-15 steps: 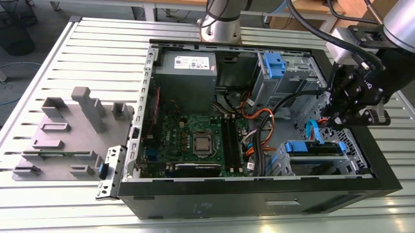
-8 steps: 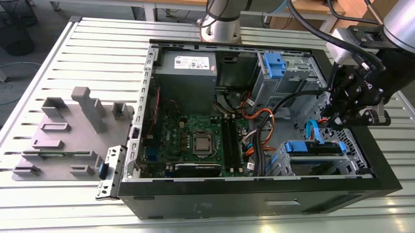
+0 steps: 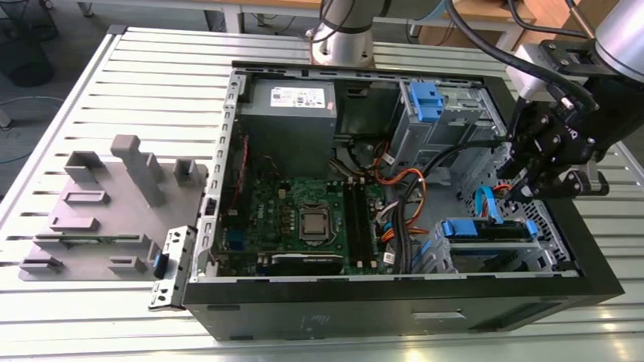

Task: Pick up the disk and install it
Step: 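Insert the second disk wire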

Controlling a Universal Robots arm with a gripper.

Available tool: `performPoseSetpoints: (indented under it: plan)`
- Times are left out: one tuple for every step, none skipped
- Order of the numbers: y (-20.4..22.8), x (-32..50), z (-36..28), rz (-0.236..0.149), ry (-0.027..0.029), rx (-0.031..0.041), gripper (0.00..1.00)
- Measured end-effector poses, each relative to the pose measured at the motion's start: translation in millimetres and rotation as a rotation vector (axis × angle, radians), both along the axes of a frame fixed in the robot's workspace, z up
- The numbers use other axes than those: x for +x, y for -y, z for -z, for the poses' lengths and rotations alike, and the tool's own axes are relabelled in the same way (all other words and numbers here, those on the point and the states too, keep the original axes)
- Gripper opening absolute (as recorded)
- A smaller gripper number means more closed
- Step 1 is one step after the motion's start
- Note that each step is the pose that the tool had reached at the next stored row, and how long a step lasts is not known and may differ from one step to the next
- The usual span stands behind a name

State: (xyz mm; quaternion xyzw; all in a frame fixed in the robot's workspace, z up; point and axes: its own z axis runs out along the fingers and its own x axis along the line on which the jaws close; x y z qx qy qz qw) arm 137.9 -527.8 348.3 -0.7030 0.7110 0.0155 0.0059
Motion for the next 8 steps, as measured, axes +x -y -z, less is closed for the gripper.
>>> performPoseSetpoints:
  plan:
    - [0.0, 0.0, 0.0, 0.000, 0.0000, 0.0000, 0.38]
    - [0.1, 0.6, 0.1, 0.000, -0.0001, 0.0000, 0.38]
    - [0.1, 2.0, 0.1, 0.000, -0.0003, 0.0000, 0.38]
    - [0.1, 3.8, 0.1, 0.000, -0.0010, -0.0001, 0.38]
    - [0.0, 5.5, 0.1, 0.000, -0.0018, -0.0001, 0.38]
    - [0.1, 6.8, 0.2, 0.000, -0.0025, 0.0000, 0.38]
    - [0.1, 8.1, 0.3, 0.000, -0.0031, 0.0000, 0.38]
    - [0.0, 9.4, 0.3, 0.000, -0.0038, -0.0001, 0.38]
